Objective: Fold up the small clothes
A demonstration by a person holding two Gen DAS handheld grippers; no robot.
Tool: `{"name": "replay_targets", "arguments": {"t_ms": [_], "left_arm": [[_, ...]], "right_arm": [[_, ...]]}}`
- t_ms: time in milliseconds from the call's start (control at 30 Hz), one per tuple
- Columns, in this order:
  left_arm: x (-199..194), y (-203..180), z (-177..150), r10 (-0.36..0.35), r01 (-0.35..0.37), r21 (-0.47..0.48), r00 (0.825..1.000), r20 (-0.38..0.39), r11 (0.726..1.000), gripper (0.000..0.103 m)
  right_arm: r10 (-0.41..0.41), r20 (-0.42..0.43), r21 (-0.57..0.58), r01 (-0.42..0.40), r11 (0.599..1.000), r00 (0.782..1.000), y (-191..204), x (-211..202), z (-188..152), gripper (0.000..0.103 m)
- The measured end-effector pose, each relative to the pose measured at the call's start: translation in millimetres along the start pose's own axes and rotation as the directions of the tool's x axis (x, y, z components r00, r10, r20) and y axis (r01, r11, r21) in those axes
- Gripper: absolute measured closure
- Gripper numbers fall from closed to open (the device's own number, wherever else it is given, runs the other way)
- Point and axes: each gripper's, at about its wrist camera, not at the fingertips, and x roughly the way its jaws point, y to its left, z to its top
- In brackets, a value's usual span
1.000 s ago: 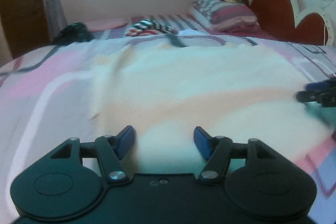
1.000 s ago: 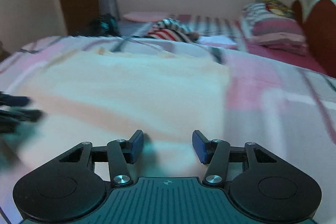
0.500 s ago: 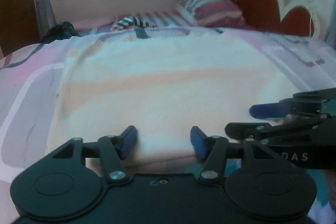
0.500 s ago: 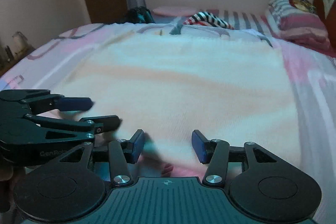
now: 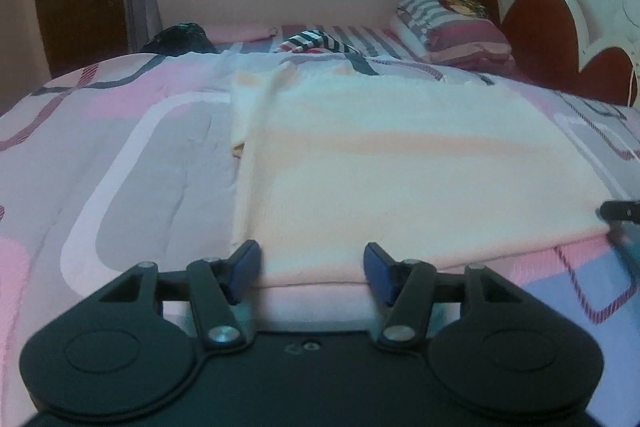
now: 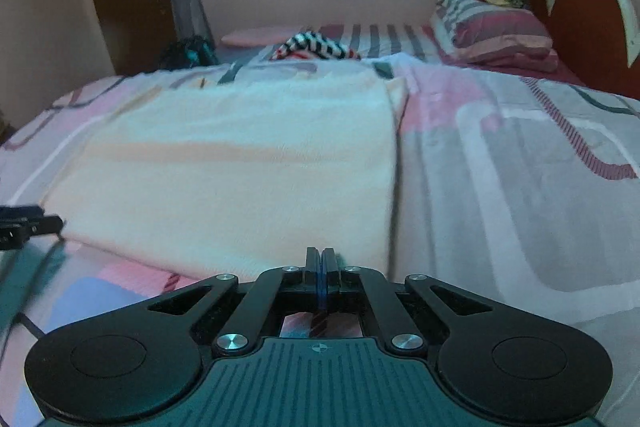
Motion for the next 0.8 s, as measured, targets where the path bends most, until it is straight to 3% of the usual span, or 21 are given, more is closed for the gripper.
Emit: {"name": "replay_targets", "arguments": {"t_ms": [100, 300, 367, 800], "left_arm": [[5, -4, -5, 0.020, -0.020, 0.018, 1.000, -0.016, 1.000, 0.046], [5, -5, -5, 0.036, -0.036, 0.016, 0.999, -0.025, 0.999, 0.046], [6, -6, -6, 0.040, -0.039, 0.022, 0.999, -0.025, 0.999, 0.046], [6, -5, -4, 0.035, -0.034, 0.020, 0.999, -0.038, 0.999, 0.044]], "right_arm": [[-0.055, -0.041, -0.017, 0.054, 0.998, 0.998, -4, 6, -5, 0.103], [-0.047, -0.006, 0.003, 0.047, 0.999, 0.999, -9, -1, -1, 0.103], [-0.054, -0.044, -0.015, 0.053, 0.998, 0.998, -9, 6, -9, 0.103], [-0.037, -0.064, 0.003, 0.037, 0.999, 0.997, -13, 6, -5, 0.103]]}}
